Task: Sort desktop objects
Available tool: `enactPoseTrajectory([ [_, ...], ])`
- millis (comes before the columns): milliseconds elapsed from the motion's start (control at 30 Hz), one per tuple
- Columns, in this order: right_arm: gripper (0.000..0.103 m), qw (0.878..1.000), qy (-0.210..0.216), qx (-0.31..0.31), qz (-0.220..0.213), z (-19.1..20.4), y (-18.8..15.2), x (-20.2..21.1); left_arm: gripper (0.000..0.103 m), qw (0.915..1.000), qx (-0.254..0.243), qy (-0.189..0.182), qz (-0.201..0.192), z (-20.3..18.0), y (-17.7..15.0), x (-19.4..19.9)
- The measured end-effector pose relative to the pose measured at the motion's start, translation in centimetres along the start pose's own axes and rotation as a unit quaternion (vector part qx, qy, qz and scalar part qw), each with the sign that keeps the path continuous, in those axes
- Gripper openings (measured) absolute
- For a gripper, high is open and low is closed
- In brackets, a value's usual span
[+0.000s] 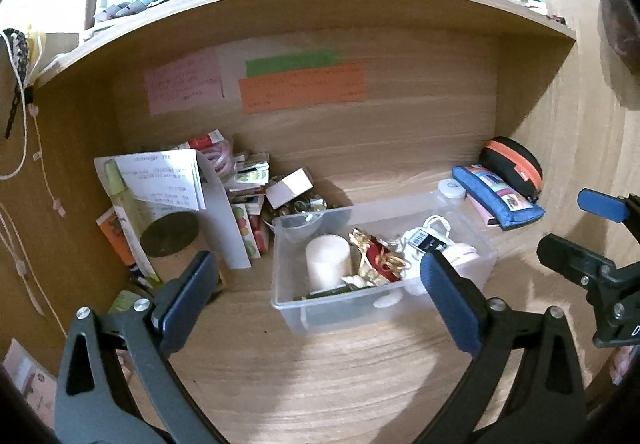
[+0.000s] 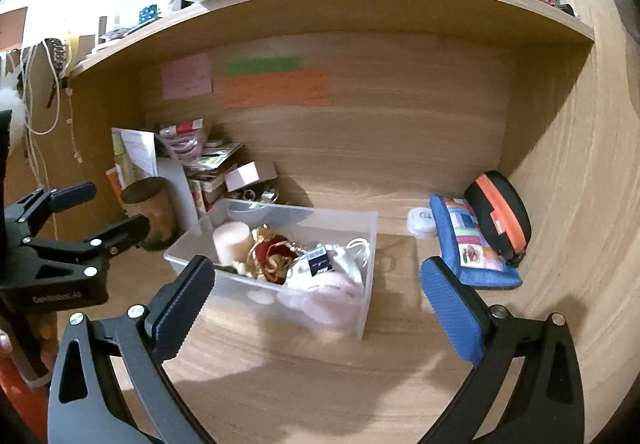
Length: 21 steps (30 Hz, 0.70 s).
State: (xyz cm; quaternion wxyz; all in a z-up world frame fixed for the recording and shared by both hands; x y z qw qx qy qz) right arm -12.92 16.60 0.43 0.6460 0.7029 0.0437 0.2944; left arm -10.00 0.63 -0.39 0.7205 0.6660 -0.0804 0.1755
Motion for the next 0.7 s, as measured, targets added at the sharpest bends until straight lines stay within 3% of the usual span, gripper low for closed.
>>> enactPoseTrajectory([
  [300,0.103,1.0,-0.01,-0.012,0.003,-0.5,-1.4,1.3,0.102,0.9994,0.013,-0.027,0.018,-1.2,-1.8,-0.1],
  [700,0.103,1.0,-0.007,-0.01,0.015,-0.7,-2.1,0.0,0.102,0.9983,0.025,-0.042,0.031,-1.6,-2.2,-1.3],
])
Point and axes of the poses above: each gripper's, at about its wrist camera, not at the fingertips, and x roughly against the way its jaws point, z to its left, y to its top, the point moved 7 cm from there along -x, roughly the way its jaws point, and after that the axes turned 5 degrees about -z, right-handed, at the moved point
